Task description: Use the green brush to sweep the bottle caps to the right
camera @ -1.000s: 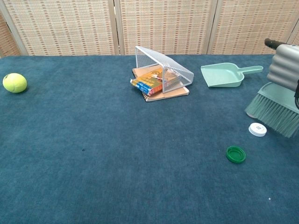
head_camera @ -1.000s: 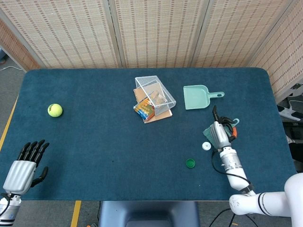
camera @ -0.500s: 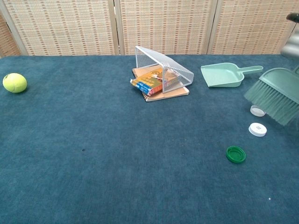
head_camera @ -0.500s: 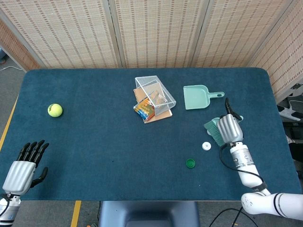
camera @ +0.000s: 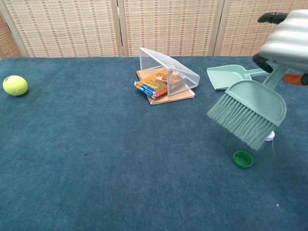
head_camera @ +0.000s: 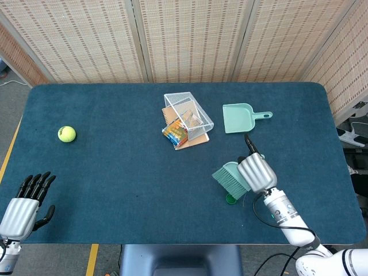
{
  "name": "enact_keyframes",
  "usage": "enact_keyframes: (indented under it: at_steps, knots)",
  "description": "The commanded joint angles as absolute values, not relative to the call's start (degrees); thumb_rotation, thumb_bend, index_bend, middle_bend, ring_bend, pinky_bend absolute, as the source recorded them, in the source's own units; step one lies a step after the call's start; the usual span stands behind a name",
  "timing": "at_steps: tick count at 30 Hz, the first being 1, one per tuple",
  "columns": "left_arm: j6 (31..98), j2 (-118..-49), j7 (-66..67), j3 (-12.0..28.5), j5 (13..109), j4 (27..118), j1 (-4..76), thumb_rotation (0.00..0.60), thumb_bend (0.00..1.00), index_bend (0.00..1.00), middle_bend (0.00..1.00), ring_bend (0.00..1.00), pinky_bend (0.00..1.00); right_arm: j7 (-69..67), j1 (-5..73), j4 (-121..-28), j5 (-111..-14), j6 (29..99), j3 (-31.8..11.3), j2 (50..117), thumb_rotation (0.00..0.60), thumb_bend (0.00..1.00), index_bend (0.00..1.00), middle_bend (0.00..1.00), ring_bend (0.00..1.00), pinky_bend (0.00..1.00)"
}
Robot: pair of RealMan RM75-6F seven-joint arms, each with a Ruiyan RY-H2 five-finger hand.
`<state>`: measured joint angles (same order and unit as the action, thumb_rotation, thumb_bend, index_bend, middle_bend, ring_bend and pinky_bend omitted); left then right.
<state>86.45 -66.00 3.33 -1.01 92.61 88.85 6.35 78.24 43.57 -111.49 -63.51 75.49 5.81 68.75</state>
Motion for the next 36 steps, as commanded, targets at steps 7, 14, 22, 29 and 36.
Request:
enact_keyframes:
  at_steps: [7,14,22,29,36]
  knots:
    - [87.23,-65.24,2.5,-1.4,93.25,88.98,5.81,0.6,0.44,0.0,0.0,0.0,0.05,89.44,43.57,-111.69,-65.45,73.78,8.23,74.63,0.6,0.6,0.95,0.8,0.57,0.0]
    - [87.51,-64.79,2.27,-1.72,93.6,89.08,5.45,0.6,0.44,0.0,0.0,0.0,0.05,97.47,44.21,-110.14,-63.81,73.34,8.83,76.36,0.6,0.6,0.95,0.8,0.57,0.0]
    - [85.46,-66.47,3.49,-0.44,92.23,88.61,6.78,0.6,0.44,0.0,0.0,0.0,0.05,103.72,44.28,-106.7,-62.91,74.1,9.36,78.11,0.6,0.6,0.95,0.8,0.57,0.0]
    - [85.21,-67.15,4.24,-0.19,91.87,88.43,6.98,0.6,0.44,0.0,0.0,0.0,0.05,107.7,43.82,-102.72,-62.88,75.0,10.19,78.87,0.6,0.6,0.95,0.8,0.57,0.0]
    - [85.82,-66.69,3.96,-0.64,92.35,88.36,6.54,0.6,0.44,0.0,0.0,0.0,0.05,108.79,43.21,-96.85,-61.29,75.26,9.45,80.14,0.6,0.6,0.95,0.8,0.57,0.0]
